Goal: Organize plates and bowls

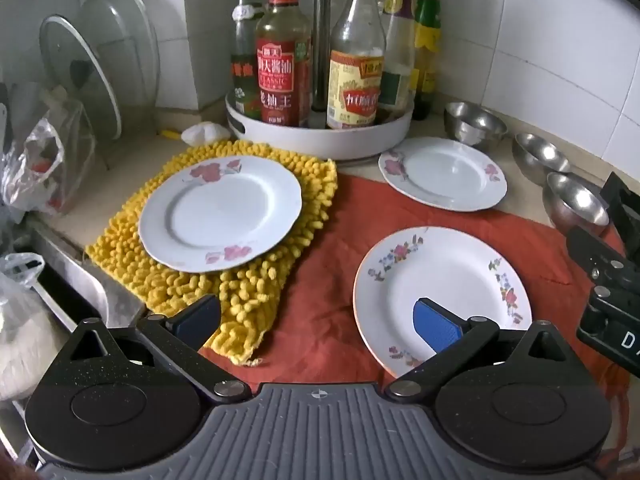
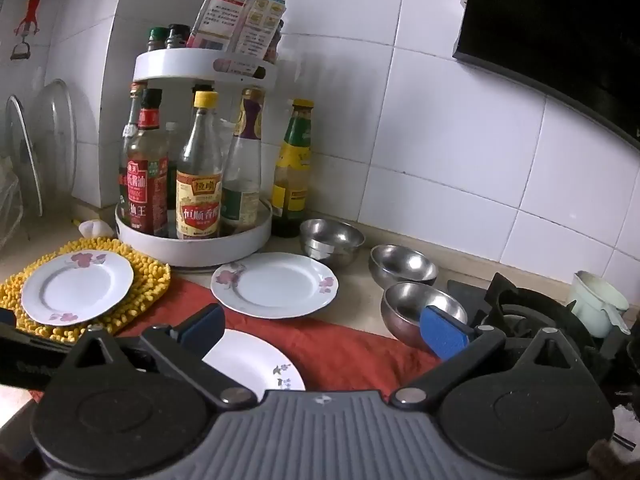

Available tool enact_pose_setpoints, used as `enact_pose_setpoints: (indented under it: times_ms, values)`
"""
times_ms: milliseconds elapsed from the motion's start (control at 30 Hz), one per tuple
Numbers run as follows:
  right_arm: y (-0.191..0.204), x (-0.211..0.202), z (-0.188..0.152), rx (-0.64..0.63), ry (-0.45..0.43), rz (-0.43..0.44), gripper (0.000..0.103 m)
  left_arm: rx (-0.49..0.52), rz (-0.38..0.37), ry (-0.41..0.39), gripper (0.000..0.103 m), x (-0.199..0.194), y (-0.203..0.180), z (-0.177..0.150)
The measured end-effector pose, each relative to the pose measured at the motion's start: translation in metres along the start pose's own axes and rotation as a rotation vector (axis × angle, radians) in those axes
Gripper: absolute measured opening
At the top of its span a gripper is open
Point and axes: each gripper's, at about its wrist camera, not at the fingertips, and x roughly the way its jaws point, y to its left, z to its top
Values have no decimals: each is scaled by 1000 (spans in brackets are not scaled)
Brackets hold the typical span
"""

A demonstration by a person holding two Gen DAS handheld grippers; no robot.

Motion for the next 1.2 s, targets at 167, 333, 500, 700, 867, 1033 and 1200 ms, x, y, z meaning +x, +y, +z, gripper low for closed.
enact_pose_setpoints:
  times_ms: [167, 333, 500, 700, 867, 1033, 1200]
  values:
    - [-3, -6, -7, 10, 15, -7, 100, -23, 6, 69, 103, 4, -2, -6]
    - [3, -1, -7, -5, 58, -3, 100, -122, -21, 109, 103, 10, 11, -15]
    - [-2, 2, -4, 0, 72, 9, 100, -176, -17, 50, 103, -1, 19, -14]
    - [3, -1, -3, -4, 60, 17, 100, -177, -69, 20, 103, -9, 20, -12]
    - [5, -2, -2, -3, 46, 25, 100, -119, -34, 50, 100, -7, 14, -13]
    - [3, -2, 0, 5, 30, 26, 100, -139, -57, 49, 98, -5, 21, -15]
    - [3, 0, -1, 2, 38, 40, 100, -169, -52, 76, 99, -2, 25, -17]
